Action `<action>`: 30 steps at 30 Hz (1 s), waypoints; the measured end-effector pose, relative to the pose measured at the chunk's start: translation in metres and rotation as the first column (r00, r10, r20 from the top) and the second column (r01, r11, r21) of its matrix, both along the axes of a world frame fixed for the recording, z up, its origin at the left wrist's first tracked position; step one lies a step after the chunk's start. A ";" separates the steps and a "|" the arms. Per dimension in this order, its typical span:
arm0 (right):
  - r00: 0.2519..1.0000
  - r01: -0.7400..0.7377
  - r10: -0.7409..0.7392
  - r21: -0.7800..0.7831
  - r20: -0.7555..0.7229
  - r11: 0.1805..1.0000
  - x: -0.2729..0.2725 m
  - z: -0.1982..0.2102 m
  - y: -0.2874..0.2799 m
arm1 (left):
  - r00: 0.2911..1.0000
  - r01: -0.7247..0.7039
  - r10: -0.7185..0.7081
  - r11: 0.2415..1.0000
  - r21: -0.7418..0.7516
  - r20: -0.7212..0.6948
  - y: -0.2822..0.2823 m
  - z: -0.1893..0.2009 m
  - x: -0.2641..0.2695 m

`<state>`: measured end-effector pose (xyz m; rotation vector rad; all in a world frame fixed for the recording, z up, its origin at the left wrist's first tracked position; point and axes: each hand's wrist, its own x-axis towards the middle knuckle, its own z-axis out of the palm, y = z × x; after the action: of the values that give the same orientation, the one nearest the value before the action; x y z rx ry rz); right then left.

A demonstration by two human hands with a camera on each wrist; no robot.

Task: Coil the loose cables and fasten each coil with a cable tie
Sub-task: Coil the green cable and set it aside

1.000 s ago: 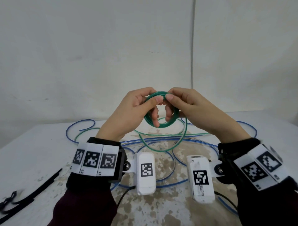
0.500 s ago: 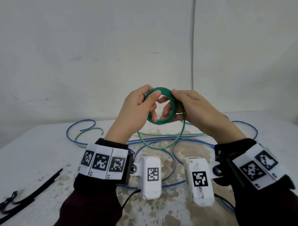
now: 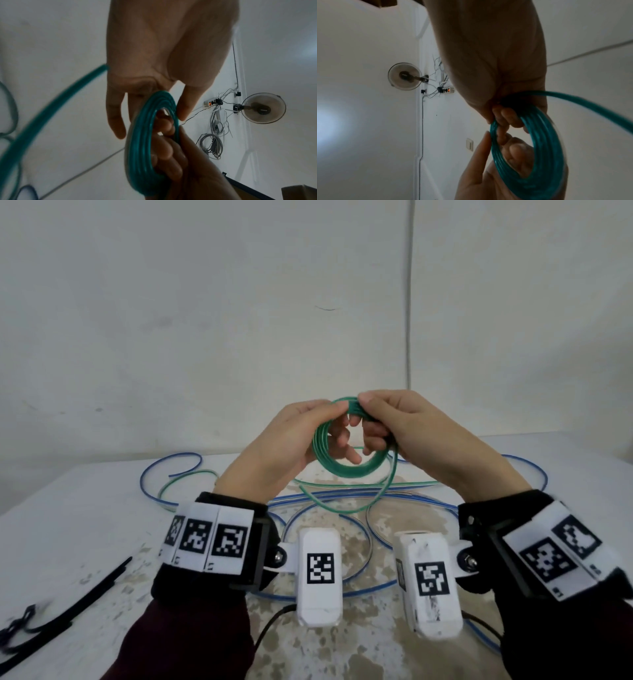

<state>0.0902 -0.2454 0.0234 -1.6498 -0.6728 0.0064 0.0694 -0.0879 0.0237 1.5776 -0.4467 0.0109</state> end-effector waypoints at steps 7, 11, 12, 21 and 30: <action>0.998 0.054 -0.051 -0.098 0.032 0.994 -0.003 0.000 0.003 | 1.000 0.028 -0.028 0.986 0.164 0.001 0.008 -0.002 0.000; 1.000 0.003 -0.003 0.065 -0.009 0.998 -0.001 0.002 0.000 | 0.998 -0.033 0.030 0.998 0.055 0.062 0.006 0.000 0.000; 1.000 -0.003 0.005 0.098 -0.018 0.995 -0.001 0.002 -0.001 | 0.997 -0.039 0.039 0.999 0.004 0.061 0.006 0.001 0.000; 0.960 -0.153 0.221 0.340 -0.171 0.928 0.001 -0.002 0.005 | 0.994 -0.087 0.100 0.956 -0.280 0.033 -0.002 0.001 0.003; 0.990 -0.140 0.138 -0.058 -0.044 0.988 -0.007 0.006 -0.008 | 0.997 0.051 -0.048 0.997 0.055 -0.065 0.003 0.001 -0.002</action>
<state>0.0829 -0.2537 0.0292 -1.6535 -0.7618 0.1614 0.0674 -0.0847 0.0250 1.6176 -0.4393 -0.0907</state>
